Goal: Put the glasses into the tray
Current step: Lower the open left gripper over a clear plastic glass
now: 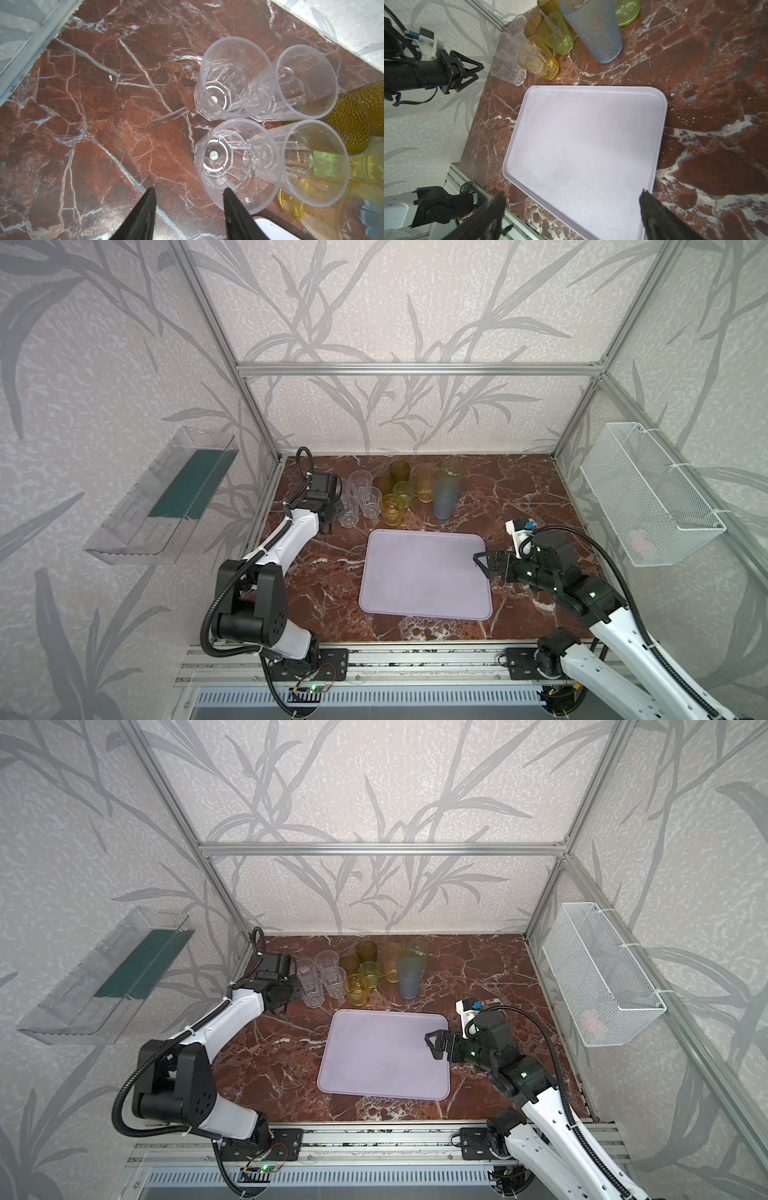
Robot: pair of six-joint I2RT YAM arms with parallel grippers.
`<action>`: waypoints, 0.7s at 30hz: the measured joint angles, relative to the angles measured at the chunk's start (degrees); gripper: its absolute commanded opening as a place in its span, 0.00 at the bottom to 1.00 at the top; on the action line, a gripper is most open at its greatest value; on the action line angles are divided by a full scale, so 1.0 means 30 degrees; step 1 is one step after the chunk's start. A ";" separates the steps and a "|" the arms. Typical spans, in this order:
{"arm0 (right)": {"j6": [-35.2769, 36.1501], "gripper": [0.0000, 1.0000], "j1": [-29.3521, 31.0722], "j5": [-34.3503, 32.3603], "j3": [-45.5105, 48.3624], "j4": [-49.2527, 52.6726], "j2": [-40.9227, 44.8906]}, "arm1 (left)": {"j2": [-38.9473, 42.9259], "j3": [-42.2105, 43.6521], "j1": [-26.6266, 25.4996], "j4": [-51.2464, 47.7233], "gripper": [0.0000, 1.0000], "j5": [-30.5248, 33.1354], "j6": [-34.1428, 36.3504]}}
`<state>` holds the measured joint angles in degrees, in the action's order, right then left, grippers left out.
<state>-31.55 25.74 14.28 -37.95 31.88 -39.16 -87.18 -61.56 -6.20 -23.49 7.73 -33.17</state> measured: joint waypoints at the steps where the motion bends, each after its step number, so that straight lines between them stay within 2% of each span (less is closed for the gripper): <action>1: 0.0015 0.99 0.0000 -0.0095 0.0000 0.0058 0.0000 | -0.0073 -0.0022 0.0000 0.0051 0.45 -0.0109 0.0015; 4: 0.0029 0.99 0.0000 -0.0255 0.0000 0.0255 0.0000 | -0.0525 -0.0211 0.0007 0.0102 0.41 -0.0277 0.0029; 6: 0.0029 0.99 0.0000 -0.0291 0.0000 0.0357 0.0000 | -0.0925 -0.0386 0.0007 0.0138 0.34 -0.0415 0.0044; 8: 0.0029 0.99 0.0000 -0.0335 0.0000 0.0459 0.0000 | -0.1253 -0.0495 0.0007 0.0138 0.33 -0.0561 0.0087; 12: 0.0029 0.99 -0.0058 -0.0459 0.0000 0.0685 0.0066 | -0.1749 -0.0860 0.0015 0.0131 0.19 -0.0714 0.0211; 21: 0.0036 0.99 -0.0073 -0.0809 0.0000 0.1173 0.0306 | -0.2659 -0.1749 0.0022 -0.0022 0.17 -0.0750 0.0401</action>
<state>-31.44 25.52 11.86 -37.95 35.40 -38.24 -95.15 -66.81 -6.13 -23.55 5.48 -31.97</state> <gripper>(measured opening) 0.991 0.172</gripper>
